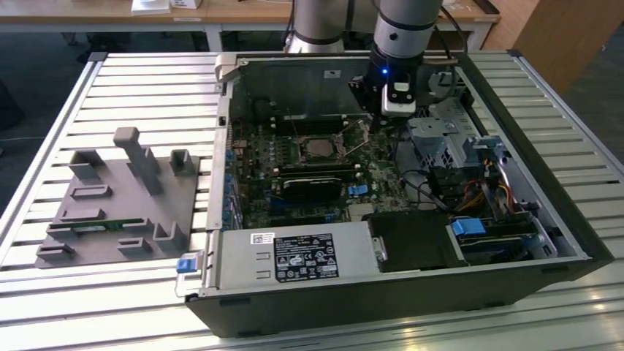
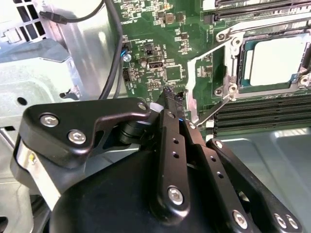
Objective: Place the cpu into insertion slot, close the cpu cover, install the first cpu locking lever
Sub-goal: 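Place the cpu into insertion slot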
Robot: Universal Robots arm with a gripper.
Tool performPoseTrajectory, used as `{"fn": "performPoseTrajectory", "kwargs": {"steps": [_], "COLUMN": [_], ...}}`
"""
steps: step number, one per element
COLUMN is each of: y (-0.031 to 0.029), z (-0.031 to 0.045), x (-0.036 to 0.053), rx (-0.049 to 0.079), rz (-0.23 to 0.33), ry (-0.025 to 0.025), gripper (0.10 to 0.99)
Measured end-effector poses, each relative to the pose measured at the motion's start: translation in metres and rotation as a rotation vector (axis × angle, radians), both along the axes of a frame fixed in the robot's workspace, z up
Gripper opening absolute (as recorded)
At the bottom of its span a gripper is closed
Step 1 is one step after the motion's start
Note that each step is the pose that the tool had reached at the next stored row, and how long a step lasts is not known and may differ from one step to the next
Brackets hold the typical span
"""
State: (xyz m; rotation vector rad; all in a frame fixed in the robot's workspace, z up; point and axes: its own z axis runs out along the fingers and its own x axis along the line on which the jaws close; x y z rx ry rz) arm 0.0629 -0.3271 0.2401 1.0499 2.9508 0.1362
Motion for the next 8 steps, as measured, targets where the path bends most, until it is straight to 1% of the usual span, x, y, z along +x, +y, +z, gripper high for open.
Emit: {"fn": "performPoseTrajectory", "kwargs": {"steps": [4, 8], "y": [0.0000, 0.0000], "z": [0.0008, 0.0039], "x": [-0.0061, -0.0120], "rx": [0.002, 0.003], "rz": [0.000, 0.000], "ry": [0.0000, 0.0007], "gripper": [0.106, 0.106]}}
